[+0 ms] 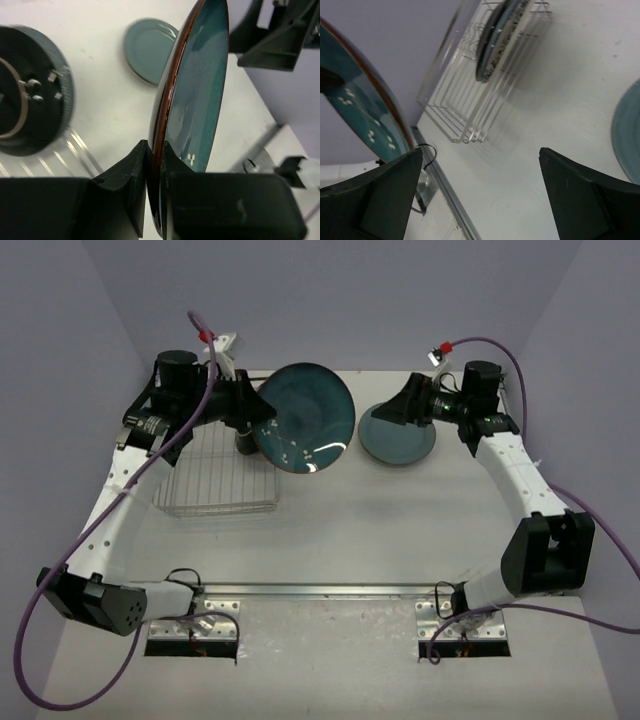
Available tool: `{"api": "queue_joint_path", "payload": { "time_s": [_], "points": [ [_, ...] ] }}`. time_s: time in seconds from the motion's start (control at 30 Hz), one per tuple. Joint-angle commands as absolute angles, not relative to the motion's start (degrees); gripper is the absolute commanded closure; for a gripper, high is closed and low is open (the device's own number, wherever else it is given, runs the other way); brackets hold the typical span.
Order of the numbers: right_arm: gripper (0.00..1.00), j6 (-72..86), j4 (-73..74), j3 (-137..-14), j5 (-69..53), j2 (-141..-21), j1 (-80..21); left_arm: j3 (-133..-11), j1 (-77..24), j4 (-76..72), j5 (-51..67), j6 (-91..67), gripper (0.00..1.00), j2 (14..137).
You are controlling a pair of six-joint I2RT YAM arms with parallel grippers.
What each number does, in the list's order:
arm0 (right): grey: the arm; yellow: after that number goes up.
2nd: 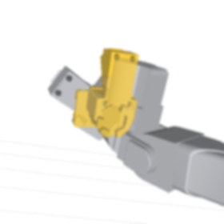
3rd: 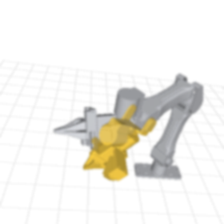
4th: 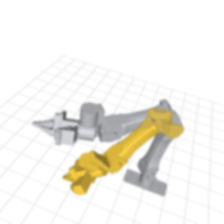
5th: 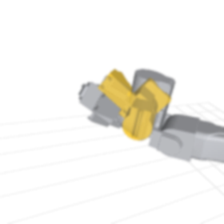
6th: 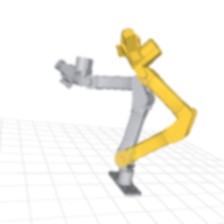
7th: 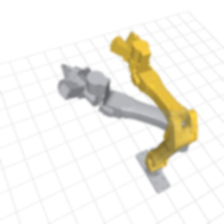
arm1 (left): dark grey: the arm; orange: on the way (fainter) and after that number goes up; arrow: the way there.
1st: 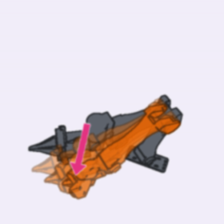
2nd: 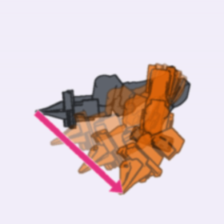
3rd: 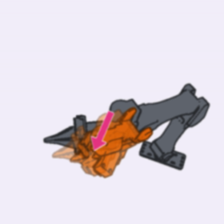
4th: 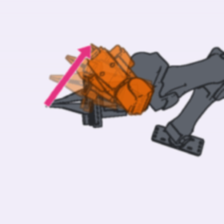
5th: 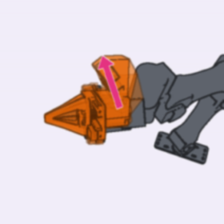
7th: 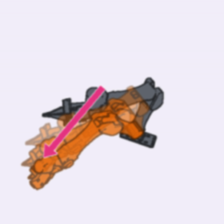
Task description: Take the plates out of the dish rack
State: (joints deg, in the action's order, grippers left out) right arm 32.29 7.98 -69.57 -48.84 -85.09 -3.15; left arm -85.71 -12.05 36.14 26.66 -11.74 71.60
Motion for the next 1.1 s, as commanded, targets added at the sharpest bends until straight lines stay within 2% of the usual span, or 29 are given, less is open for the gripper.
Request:
{"api": "queue_joint_path", "payload": {
  "time_s": [0.0,0.27,0.33,0.4,0.43,0.6,0.63,0.73,0.77,0.8,0.83,0.87,0.93,1.07],
  "points": [
    [0.01,38.5,-4.7,-68.9,-54.9,-82.0,-6.0,-86.5,-11.7,25.1,42.6,-18.4,1.00,72.9],
    [0.01,36.5,-6.4,-68.4,-54.7,-82.9,-11.0,-85.3,-11.7,21.7,52.0,-22.1,1.00,77.5],
    [0.05,36.1,-6.1,-68.5,-55.2,-83.8,-12.2,-85.1,-11.7,21.4,53.1,-22.2,1.00,78.3],
    [0.18,35.9,-5.8,-68.6,-55.5,-84.5,-13.2,-84.8,-11.7,21.3,53.4,-22.2,1.00,78.8],
    [0.28,35.9,-5.7,-68.7,-56.1,-84.9,-13.5,-84.8,-11.7,21.3,53.6,-22.2,1.00,79.3],
    [0.57,36.2,-4.8,-68.6,-58.5,-86.0,-13.7,-84.9,-11.7,21.1,53.8,-22.1,1.00,80.9],
    [0.71,36.2,-4.3,-68.6,-59.0,-86.2,-13.7,-84.9,-11.8,20.9,53.8,-22.2,1.00,81.1],
    [0.94,36.5,-3.2,-68.6,-60.9,-86.7,-13.7,-85.1,-11.7,21.0,52.4,-22.3,1.00,81.7],
    [0.98,36.7,-3.0,-68.1,-61.2,-86.7,-13.7,-85.2,-11.6,21.2,51.3,-22.2,0.93,82.0],
    [1.00,37.0,-2.9,-67.7,-61.3,-86.5,-13.7,-85.3,-11.6,21.4,50.4,-22.1,0.81,82.1],
    [1.00,37.1,-3.0,-67.5,-61.2,-86.3,-13.7,-85.2,-11.5,21.6,49.5,-22.0,0.63,82.2],
    [1.00,37.3,-2.9,-67.0,-60.8,-86.1,-13.4,-85.2,-11.3,22.1,47.9,-21.9,0.34,82.2],
    [1.00,38.0,-2.9,-66.4,-60.6,-86.3,-12.0,-85.5,-11.0,23.8,44.4,-20.9,0.00,82.2],
    [1.00,40.4,-2.9,-66.4,-60.1,-87.7,-7.0,-86.6,-9.7,26.6,36.9,-19.6,0.00,81.9]
  ]
}}
